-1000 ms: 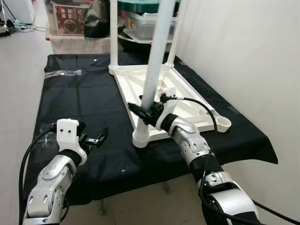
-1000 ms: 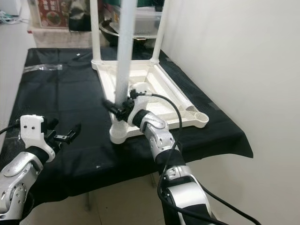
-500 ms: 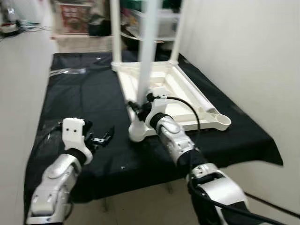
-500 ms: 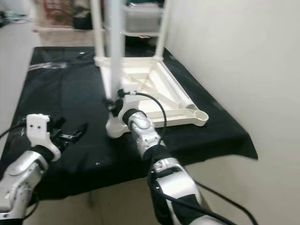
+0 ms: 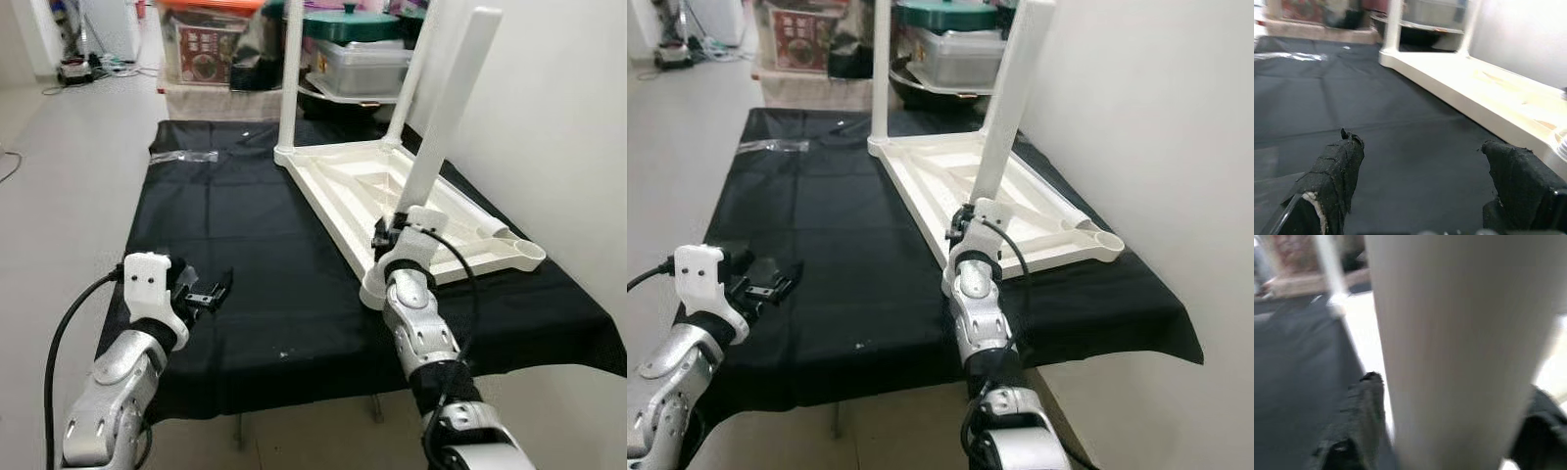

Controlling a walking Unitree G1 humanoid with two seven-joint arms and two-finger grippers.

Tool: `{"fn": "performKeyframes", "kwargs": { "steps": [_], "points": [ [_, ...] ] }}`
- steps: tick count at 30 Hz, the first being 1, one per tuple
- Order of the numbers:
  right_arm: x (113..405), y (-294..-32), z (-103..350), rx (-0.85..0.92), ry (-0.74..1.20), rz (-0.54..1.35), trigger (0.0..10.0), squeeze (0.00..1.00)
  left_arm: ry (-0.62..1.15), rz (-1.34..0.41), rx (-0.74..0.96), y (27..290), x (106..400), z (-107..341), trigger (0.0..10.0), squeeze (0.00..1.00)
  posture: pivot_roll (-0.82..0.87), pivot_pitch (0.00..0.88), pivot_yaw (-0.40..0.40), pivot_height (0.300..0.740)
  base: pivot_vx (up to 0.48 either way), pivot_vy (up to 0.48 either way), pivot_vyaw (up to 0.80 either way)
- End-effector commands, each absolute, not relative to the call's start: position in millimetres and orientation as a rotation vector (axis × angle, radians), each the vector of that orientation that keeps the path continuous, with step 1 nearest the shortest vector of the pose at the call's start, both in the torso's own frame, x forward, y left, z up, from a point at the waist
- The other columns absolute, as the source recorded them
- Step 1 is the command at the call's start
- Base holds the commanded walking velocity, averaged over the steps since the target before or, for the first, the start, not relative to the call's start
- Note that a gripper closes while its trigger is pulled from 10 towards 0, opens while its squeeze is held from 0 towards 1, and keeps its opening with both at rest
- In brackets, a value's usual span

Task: Building children table

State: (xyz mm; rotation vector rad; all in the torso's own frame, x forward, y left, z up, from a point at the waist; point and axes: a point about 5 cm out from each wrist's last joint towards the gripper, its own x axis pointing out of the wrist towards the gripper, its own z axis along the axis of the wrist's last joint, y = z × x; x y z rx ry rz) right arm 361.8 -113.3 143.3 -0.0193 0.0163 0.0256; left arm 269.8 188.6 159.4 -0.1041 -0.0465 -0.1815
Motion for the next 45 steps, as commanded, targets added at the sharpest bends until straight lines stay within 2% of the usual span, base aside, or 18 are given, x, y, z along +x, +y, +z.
{"fn": "performKeyframes", "kwargs": {
  "steps": [1, 3, 4, 8, 17, 18, 19, 23, 26, 28, 30, 36, 37, 38, 39, 41, 42, 45],
  "points": [
    [361, -86, 168, 0.037, -0.120, 0.275, 10.0, 0.99, -0.033, -0.186, -0.112, 192, 269, 158, 10.0, 0.00, 0.13, 0.000, -0.137, 0.740, 0.000, 0.000, 0.00],
    [361, -86, 168, 0.037, -0.120, 0.275, 10.0, 0.99, -0.033, -0.186, -0.112, 192, 269, 158, 10.0, 0.00, 0.13, 0.000, -0.137, 0.740, 0.000, 0.000, 0.00],
    [362, -77, 179, 0.054, -0.182, 0.386, 10.0, 0.00, -0.034, -0.183, -0.112, 195, 269, 158, 10.0, 0.00, 0.13, 0.000, -0.135, 0.740, 0.000, 0.000, 0.00],
    [367, -69, 200, -0.113, -0.239, 0.799, 10.0, 0.00, -0.031, -0.187, -0.111, 197, 271, 159, 10.0, 0.00, 0.14, 0.000, -0.135, 0.740, 0.000, 0.000, 0.00],
    [363, -68, 187, -0.153, -0.130, 1.067, 10.0, 0.00, -0.034, -0.186, -0.113, 194, 272, 158, 10.0, 0.00, 0.15, 0.000, -0.145, 0.740, 0.000, 0.000, 0.00],
    [359, -63, 182, -0.155, -0.121, 1.106, 6.1, 0.00, -0.034, -0.186, -0.113, 193, 272, 158, 10.0, 0.00, 0.15, 0.000, -0.146, 0.740, 0.000, 0.000, 0.00],
    [359, -57, 176, -0.137, -0.098, 1.096, 0.0, 0.00, -0.034, -0.186, -0.113, 192, 271, 158, 10.0, 0.00, 0.15, 0.000, -0.146, 0.740, 0.000, 0.000, 0.00],
    [361, -52, 170, -0.175, -0.081, 1.010, 0.0, 0.00, -0.034, -0.185, -0.112, 191, 271, 157, 10.0, 0.00, 0.16, 0.000, -0.150, 0.740, 0.000, 0.000, 0.00],
    [381, -65, 156, -0.107, 0.044, 0.558, 0.0, 0.00, -0.034, -0.185, -0.114, 190, 270, 158, 10.0, 0.00, 0.15, 0.000, -0.145, 0.740, 0.000, 0.000, 0.00],
    [387, -104, 137, -0.024, 0.171, 0.053, 0.0, 0.00, -0.035, -0.188, -0.115, 190, 269, 158, 10.0, 0.00, 0.15, 0.000, -0.141, 0.740, 0.000, 0.000, 0.00],
    [381, -124, 128, -0.008, 0.204, -0.120, 0.0, 0.00, -0.035, -0.190, -0.116, 189, 268, 159, 10.0, 0.00, 0.14, 0.000, -0.139, 0.740, 0.000, 0.000, 0.00],
    [368, -143, 120, 0.004, 0.232, -0.303, 0.0, 0.00, -0.034, -0.194, -0.116, 189, 268, 159, 10.0, 0.00, 0.13, 0.000, -0.132, 0.740, 0.000, 0.000, 0.00],
    [359, -141, 123, 0.003, 0.240, -0.322, 3.0, 0.00, -0.032, -0.195, -0.115, 189, 268, 159, 10.0, 0.00, 0.11, 0.000, -0.119, 0.740, 0.000, 0.000, 0.00],
    [359, -141, 123, 0.003, 0.240, -0.322, 3.0, 0.00, -0.032, -0.195, -0.115, 189, 268, 159, 10.0, 0.00, 0.11, 0.000, -0.119, 0.740, 0.000, 0.000, 0.00],
    [355, -133, 128, 0.020, 0.231, -0.262, 10.0, 0.00, -0.030, -0.193, -0.113, 190, 269, 159, 10.0, 0.00, 0.11, 0.000, -0.119, 0.740, 0.000, 0.000, 0.00],
    [353, -127, 132, 0.033, 0.223, -0.211, 10.0, 0.00, -0.029, -0.192, -0.112, 190, 269, 159, 10.0, 0.00, 0.11, 0.000, -0.119, 0.740, 0.000, 0.000, 0.00],
    [357, -115, 141, 0.079, 0.154, -0.084, 10.0, 1.00, -0.028, -0.192, -0.112, 191, 269, 159, 10.0, 0.00, 0.11, 0.000, -0.118, 0.740, 0.000, 0.000, 0.00],
    [363, -105, 153, 0.131, 0.074, 0.022, 10.0, 1.00, -0.027, -0.192, -0.111, 192, 270, 159, 10.0, 0.00, 0.12, 0.000, -0.121, 0.740, 0.000, 0.000, 0.00]
  ]
}}
